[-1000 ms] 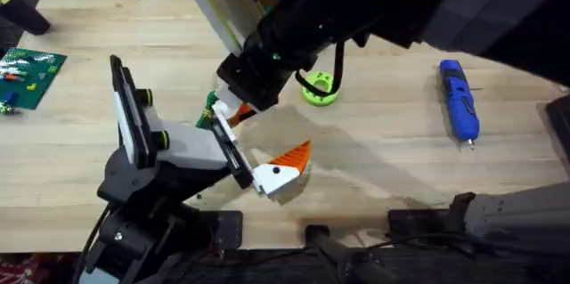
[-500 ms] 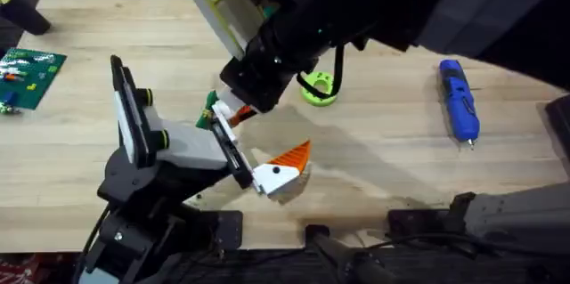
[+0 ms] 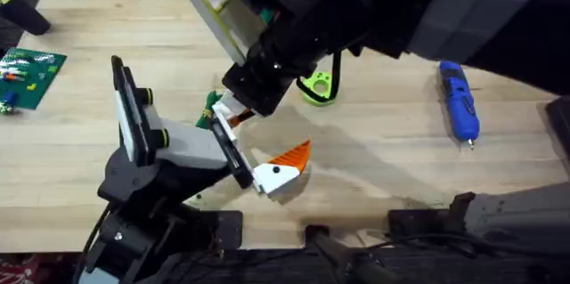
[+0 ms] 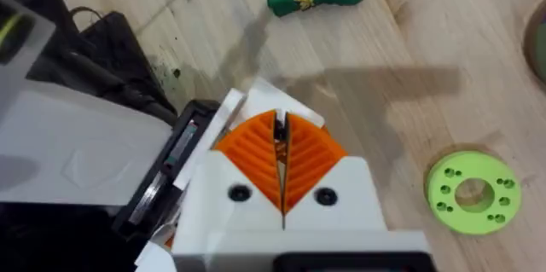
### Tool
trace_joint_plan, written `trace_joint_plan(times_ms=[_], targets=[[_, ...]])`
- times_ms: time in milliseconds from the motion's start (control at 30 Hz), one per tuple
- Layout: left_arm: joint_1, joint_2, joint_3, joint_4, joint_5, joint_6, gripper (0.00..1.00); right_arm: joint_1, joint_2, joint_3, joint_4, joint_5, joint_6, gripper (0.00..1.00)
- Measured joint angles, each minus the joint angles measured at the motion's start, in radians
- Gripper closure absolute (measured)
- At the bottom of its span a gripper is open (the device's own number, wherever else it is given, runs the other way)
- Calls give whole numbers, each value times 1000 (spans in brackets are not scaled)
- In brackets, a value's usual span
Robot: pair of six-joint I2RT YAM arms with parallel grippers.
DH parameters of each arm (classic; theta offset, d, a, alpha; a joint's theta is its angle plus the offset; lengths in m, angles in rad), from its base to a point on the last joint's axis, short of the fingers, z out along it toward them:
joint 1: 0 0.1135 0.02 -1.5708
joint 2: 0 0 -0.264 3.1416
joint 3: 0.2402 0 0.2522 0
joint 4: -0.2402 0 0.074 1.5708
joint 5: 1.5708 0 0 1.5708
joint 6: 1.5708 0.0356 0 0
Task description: Pick up the gripper from the table and insert it into the empty holder that is missing its gripper. Then pick up a screw, insert it into the mounting hole, and use the screwdriver to tighten it. Finally, clean up the table by picking up the vegetable and placing it into the bucket.
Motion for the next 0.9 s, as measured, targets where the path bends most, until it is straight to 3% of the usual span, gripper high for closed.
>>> trace_joint_plan(times_ms=[467,667,700,900], targets=[[0,0,0,0,0,0,14,-2,0,-1,2,-12,-2,964],[1,0,0,1,-3,1,14,-15,-8,-4,10,-3,-12,132],[1,0,0,1,-4,2,14,-24,-14,-6,13,-2,-15,46],[1,0,0,1,-4,4,14,-55,-77,-15,20,-21,-16,7]])
